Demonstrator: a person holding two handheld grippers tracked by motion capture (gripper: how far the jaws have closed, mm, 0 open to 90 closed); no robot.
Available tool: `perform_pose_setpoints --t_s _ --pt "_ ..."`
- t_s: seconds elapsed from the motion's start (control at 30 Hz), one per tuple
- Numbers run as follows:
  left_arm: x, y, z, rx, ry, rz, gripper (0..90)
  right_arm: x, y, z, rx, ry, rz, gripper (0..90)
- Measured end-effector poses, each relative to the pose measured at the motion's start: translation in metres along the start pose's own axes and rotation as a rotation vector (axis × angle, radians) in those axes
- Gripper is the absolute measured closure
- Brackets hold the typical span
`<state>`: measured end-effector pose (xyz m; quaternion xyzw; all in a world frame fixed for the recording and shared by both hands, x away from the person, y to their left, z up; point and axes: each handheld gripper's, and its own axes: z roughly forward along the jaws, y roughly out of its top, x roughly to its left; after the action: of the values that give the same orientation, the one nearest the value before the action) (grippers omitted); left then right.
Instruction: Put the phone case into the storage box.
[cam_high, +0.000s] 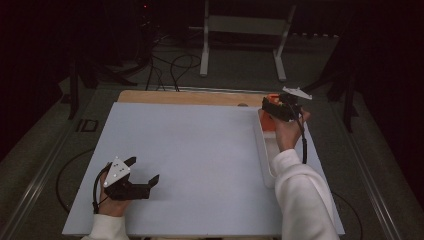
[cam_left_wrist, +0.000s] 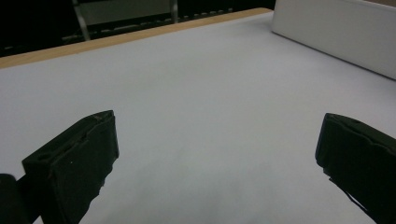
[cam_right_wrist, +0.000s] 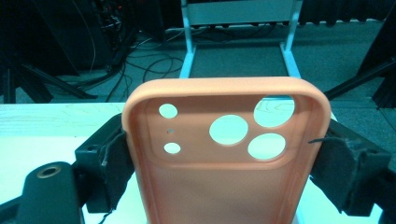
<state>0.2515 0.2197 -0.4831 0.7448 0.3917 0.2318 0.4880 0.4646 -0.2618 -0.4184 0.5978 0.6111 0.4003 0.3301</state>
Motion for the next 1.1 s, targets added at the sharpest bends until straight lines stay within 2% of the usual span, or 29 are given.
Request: perform_pose_setpoints --t_s 1.1 --pt "-0.0010 -0.0005 0.0007 0.006 -0.004 0.001 0.0 -0.0025 -0.0086 0.0069 0.033 -0.018 0.006 15.6"
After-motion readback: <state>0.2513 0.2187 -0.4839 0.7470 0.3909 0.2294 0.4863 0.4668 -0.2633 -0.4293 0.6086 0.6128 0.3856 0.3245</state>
